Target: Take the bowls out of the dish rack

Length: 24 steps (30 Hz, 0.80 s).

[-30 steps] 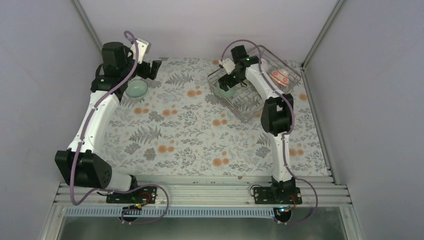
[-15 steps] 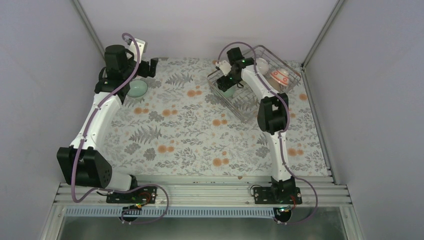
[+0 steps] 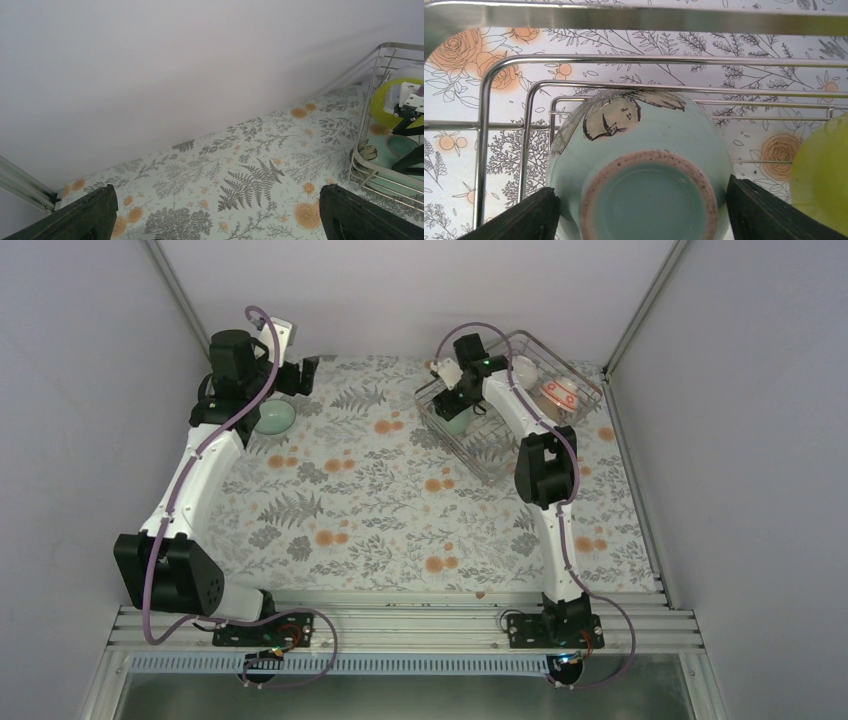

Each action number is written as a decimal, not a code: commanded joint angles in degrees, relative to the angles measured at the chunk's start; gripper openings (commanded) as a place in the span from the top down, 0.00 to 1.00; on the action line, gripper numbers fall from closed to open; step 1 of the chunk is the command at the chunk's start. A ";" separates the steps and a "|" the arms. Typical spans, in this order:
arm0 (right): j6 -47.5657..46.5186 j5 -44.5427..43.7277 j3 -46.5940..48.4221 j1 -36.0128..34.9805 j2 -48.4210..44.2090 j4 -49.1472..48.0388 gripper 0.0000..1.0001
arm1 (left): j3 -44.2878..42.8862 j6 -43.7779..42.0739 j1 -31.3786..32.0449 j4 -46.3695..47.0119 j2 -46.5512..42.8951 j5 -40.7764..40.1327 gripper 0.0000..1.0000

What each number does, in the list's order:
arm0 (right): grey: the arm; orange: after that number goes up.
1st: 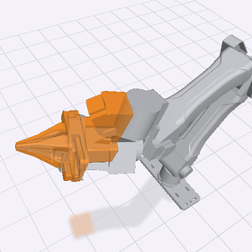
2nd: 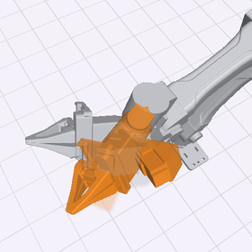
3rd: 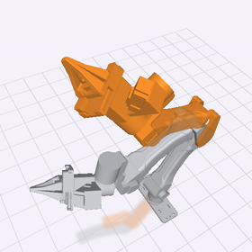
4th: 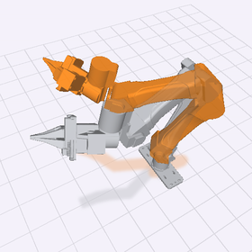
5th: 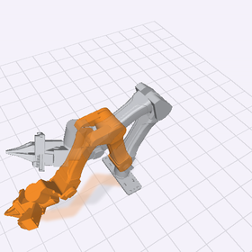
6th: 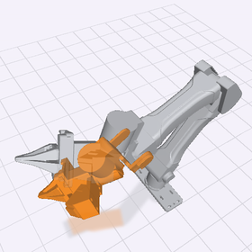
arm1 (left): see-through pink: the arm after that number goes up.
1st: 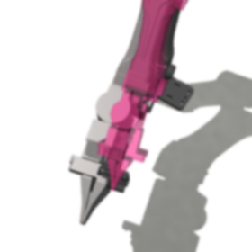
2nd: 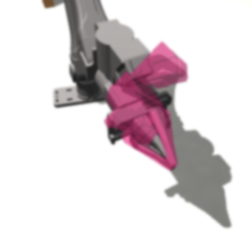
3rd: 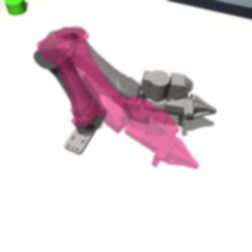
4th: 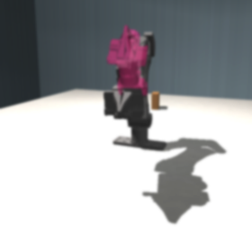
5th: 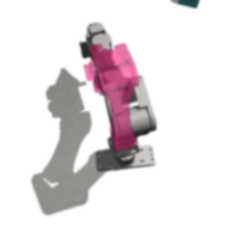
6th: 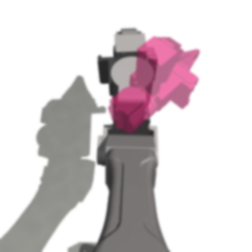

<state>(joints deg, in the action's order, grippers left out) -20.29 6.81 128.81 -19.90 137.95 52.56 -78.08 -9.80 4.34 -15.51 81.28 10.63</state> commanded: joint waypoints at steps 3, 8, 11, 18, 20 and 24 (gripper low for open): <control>-0.27 -0.89 0.88 -0.56 -1.22 -1.49 0.30 | -1.77 0.58 -0.03 -0.45 0.48 2.00 0.00; -0.18 -1.22 -0.27 -0.59 -1.80 -2.00 0.45 | -1.82 0.44 -0.01 -0.89 0.88 2.83 0.00; -0.10 -1.58 -0.60 -0.53 -1.98 -1.61 0.50 | -1.73 0.40 -0.03 -0.99 0.82 3.89 0.00; 0.21 -2.37 -2.01 -0.40 -2.23 -1.23 0.58 | -2.03 0.39 0.07 -1.53 1.56 5.56 0.00; 0.30 -2.65 -2.16 -0.40 -2.13 -1.26 0.58 | -1.76 0.35 0.06 -1.54 1.47 5.82 0.00; 0.43 -4.23 -2.20 -0.32 -2.02 -1.11 0.44 | -1.18 0.14 0.06 -1.45 1.01 6.00 0.00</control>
<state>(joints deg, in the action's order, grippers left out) -19.86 6.72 127.87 -19.90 136.81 50.59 -78.22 -9.80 4.36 -17.26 82.61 15.29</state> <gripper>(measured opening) 0.535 0.998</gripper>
